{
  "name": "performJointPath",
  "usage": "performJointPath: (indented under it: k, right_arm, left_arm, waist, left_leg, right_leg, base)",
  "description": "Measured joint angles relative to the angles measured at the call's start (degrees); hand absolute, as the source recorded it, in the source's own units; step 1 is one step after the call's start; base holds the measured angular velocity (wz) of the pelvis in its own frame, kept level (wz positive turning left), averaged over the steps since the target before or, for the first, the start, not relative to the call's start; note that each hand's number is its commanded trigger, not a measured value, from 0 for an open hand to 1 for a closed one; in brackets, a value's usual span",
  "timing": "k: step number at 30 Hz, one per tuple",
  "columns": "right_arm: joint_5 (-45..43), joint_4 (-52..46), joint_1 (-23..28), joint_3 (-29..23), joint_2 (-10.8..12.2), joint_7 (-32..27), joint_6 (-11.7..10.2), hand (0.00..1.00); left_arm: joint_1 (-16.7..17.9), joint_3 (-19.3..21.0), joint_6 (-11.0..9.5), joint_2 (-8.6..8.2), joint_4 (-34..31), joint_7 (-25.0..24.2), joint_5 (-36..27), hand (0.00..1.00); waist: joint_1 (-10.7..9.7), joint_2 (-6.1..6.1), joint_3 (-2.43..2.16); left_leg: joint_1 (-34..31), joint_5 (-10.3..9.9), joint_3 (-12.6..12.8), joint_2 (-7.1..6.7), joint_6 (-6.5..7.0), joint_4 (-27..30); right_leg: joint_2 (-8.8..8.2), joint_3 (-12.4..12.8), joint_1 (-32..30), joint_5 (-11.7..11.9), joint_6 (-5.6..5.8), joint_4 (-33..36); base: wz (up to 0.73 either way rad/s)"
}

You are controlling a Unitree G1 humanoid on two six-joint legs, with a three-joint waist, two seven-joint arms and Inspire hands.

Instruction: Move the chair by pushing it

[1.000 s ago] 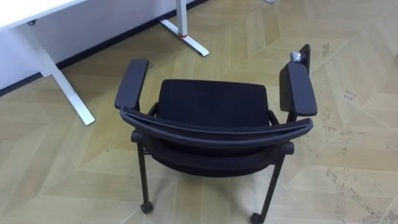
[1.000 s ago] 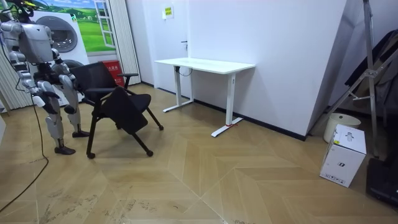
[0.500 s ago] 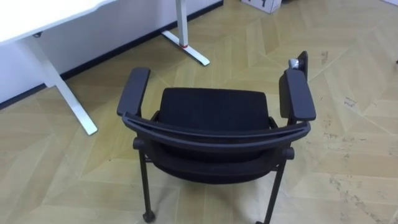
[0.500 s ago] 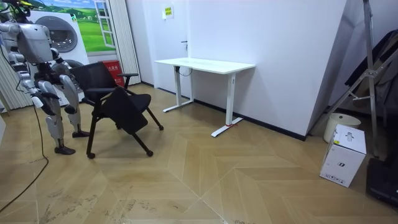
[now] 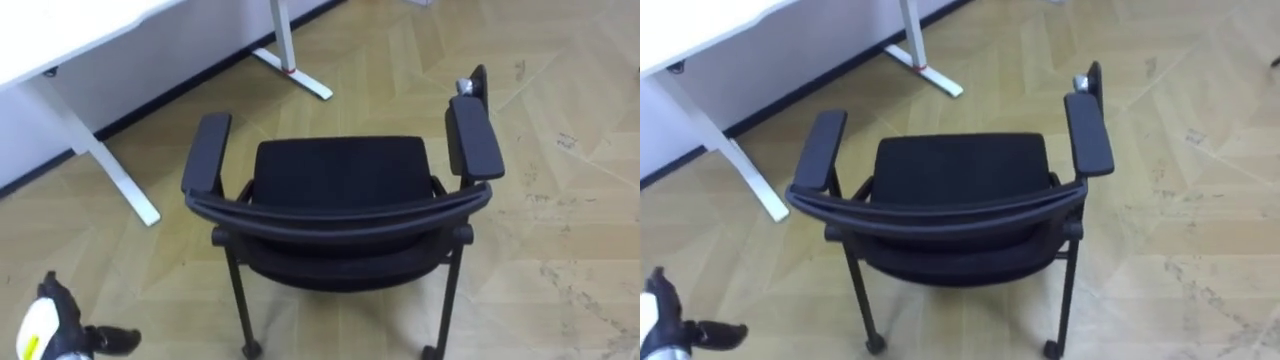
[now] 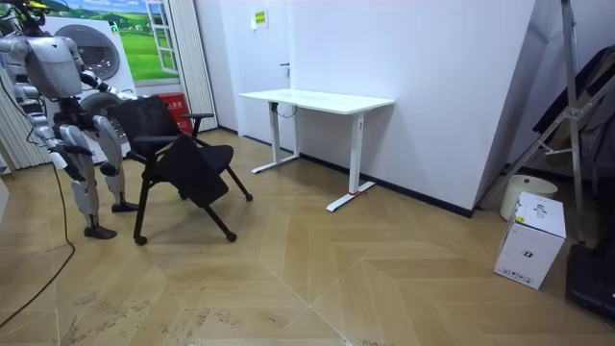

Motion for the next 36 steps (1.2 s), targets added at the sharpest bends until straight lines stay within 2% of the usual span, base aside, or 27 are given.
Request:
performJointPath:
  k: [4,7,12,17,24,28,34,36]
  right_arm:
    - [0.3,0.1,-0.2,0.0,-0.1,0.4,0.1,0.0]
    - [0.4,0.2,-0.4,0.1,0.1,0.3,0.1,0.0]
    - [2.8,1.7,-0.9,0.2,0.1,0.4,0.1,0.0]
    - [5.6,2.1,-0.9,2.0,-0.1,0.3,0.7,0.0]
    - [5.8,2.6,-1.9,2.7,-0.3,1.9,0.9,0.0]
    - [5.9,3.0,-2.2,2.9,-0.3,2.3,0.8,0.0]
    - [6.3,4.3,-3.1,3.5,-0.2,2.7,0.7,0.0]
    - [6.3,4.3,-3.1,3.7,-0.2,2.7,0.6,0.0]
  left_arm:
    - [0.0,-1.6,1.0,0.11,-11.1,0.3,6.3,0.0]
    - [-0.2,-3.5,1.5,0.09,-16.3,0.9,10.6,0.0]
    - [-0.2,-6.7,2.2,0.08,-21.3,0.9,16.7,0.0]
    - [-0.2,-11.2,3.2,0.04,-23.9,1.3,21.3,0.0]
    - [0.2,-17.2,4.6,0.03,-28.4,0.9,28.7,0.0]
    - [0.2,-18.8,5.0,0.06,-28.5,-0.1,32.4,0.0]
    - [0.3,-22.5,7.3,0.07,-31.0,-2.8,37.6,0.0]
    - [0.5,-22.6,7.6,0.06,-31.8,-3.5,38.5,0.0]
  waist:
    - [-0.2,-0.3,0.15]
    - [-1.0,-0.4,0.19]
    - [-1.9,-0.57,0.26]
    - [-2.0,-0.83,0.41]
    - [-3.4,-1.65,0.47]
    - [-3.5,-1.78,0.55]
    - [-3.5,-2.17,0.4]
    - [-3.5,-2.14,0.4]
  left_leg:
    - [-0.1,0.0,-0.1,-0.12,0.01,0.0]
    - [-0.1,0.0,-0.1,-0.13,0.01,0.1]
    - [0.0,0.0,-0.1,-0.13,0.01,0.1]
    - [0.1,0.0,0.0,-0.19,0.01,-0.1]
    - [-0.3,0.0,0.0,-0.22,0.02,-0.3]
    - [-0.6,0.0,-0.1,-0.26,0.03,-0.3]
    - [-2.5,0.0,-0.1,-0.42,0.04,0.5]
    - [-2.6,0.0,0.0,-0.5,0.04,0.6]
  right_leg:
    - [-0.01,0.5,0.1,-0.1,0.14,-0.1]
    - [-0.01,0.5,0.2,-0.1,0.14,0.0]
    - [-0.01,0.7,0.1,-0.1,0.13,0.0]
    - [-0.01,0.8,-0.1,-0.1,0.14,0.0]
    - [-0.04,0.9,-0.3,-0.1,0.15,-0.1]
    - [-0.04,1.3,-0.7,-0.1,0.15,-0.1]
    - [-0.04,1.8,-2.2,0.1,0.18,-0.2]
    - [-0.04,2.2,-2.3,0.1,0.2,-0.2]
  base:
    - [0.0]
    - [0.0]
    - [-0.01]
    - [0.0]
    - [0.0]
    - [0.0]
    - [0.01]
    - [0.02]
